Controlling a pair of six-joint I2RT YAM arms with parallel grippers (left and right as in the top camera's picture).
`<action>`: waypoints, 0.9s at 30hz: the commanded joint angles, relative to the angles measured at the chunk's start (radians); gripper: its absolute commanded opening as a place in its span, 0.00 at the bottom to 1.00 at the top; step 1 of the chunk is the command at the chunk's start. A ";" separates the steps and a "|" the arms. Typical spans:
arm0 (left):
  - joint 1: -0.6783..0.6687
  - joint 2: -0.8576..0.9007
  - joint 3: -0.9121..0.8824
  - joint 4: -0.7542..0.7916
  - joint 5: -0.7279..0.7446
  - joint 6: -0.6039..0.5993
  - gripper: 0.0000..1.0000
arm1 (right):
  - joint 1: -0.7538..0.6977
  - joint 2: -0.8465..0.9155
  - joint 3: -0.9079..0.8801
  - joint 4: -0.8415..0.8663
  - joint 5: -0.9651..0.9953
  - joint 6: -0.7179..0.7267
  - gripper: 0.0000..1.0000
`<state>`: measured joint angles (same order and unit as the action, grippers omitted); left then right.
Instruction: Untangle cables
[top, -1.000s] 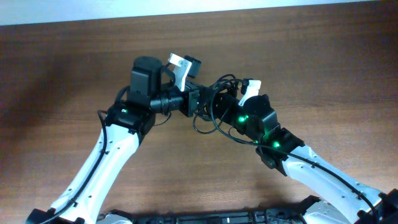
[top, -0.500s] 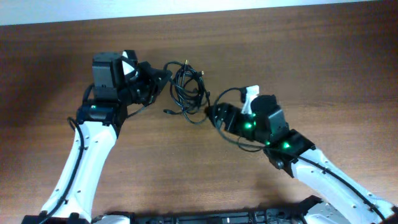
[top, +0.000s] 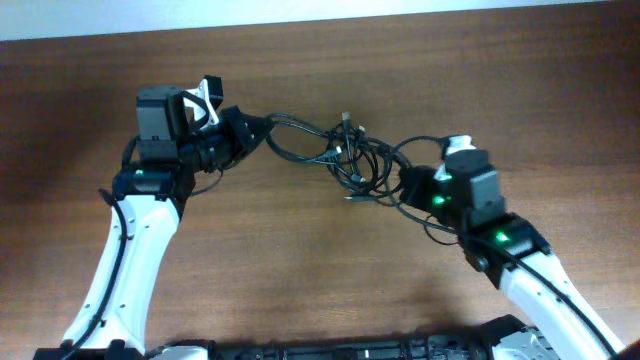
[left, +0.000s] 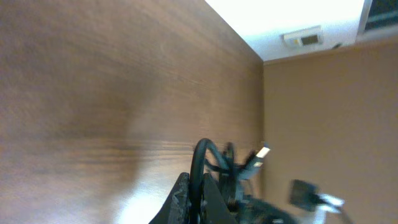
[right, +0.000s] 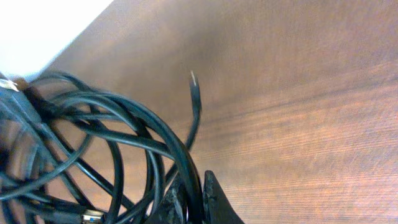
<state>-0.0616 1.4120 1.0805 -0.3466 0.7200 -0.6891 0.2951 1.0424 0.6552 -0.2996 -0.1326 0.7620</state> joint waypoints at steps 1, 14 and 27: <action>0.058 -0.021 0.020 -0.055 -0.084 0.372 0.00 | -0.094 -0.115 -0.020 -0.033 0.022 -0.033 0.04; -0.253 -0.005 0.005 -0.193 -0.452 0.274 0.07 | -0.093 0.065 -0.020 0.027 -0.380 -0.022 0.70; -0.216 0.282 -0.015 -0.295 -0.529 0.118 0.74 | -0.093 0.065 -0.020 0.027 -0.338 -0.023 0.75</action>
<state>-0.2527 1.6928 1.0660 -0.6682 0.1684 -0.5045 0.2089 1.1053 0.6441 -0.2760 -0.4877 0.7410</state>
